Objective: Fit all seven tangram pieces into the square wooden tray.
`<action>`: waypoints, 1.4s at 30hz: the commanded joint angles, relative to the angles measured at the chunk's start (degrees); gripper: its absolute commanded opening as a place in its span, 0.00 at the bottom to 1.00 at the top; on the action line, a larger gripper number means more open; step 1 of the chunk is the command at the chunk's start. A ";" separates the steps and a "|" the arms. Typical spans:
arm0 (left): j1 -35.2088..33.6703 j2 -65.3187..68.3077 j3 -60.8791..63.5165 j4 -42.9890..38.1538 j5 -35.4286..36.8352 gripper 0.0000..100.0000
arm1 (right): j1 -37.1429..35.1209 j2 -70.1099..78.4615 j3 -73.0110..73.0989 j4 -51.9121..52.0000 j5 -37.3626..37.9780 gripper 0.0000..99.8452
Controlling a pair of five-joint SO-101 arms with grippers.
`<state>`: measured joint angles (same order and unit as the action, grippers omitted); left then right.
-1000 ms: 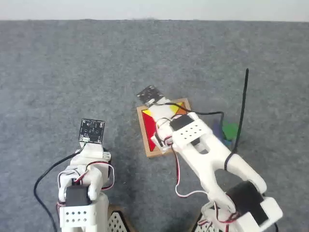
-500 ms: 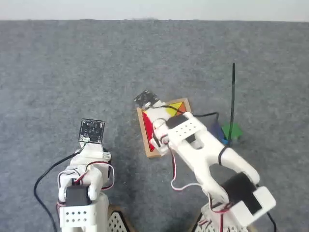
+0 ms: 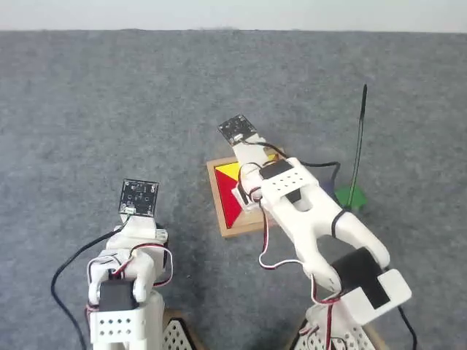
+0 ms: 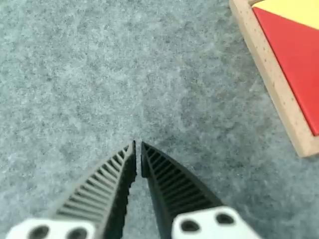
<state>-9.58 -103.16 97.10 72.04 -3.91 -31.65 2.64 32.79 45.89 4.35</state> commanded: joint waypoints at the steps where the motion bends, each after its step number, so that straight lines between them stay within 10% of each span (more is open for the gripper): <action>1: 0.26 -0.97 -0.57 0.18 -0.09 0.02 | 0.66 0.57 -1.76 -2.77 -0.35 0.04; 20: 0.26 -0.97 -0.57 0.18 -0.09 0.02 | -7.60 -9.01 2.02 3.74 2.11 0.04; 42: 0.26 -0.97 -0.57 0.18 -0.09 0.02 | 4.97 -3.47 3.43 -0.75 2.73 0.04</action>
<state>-9.58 -103.16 97.10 72.04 -3.91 -26.90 -2.55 39.03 45.71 6.29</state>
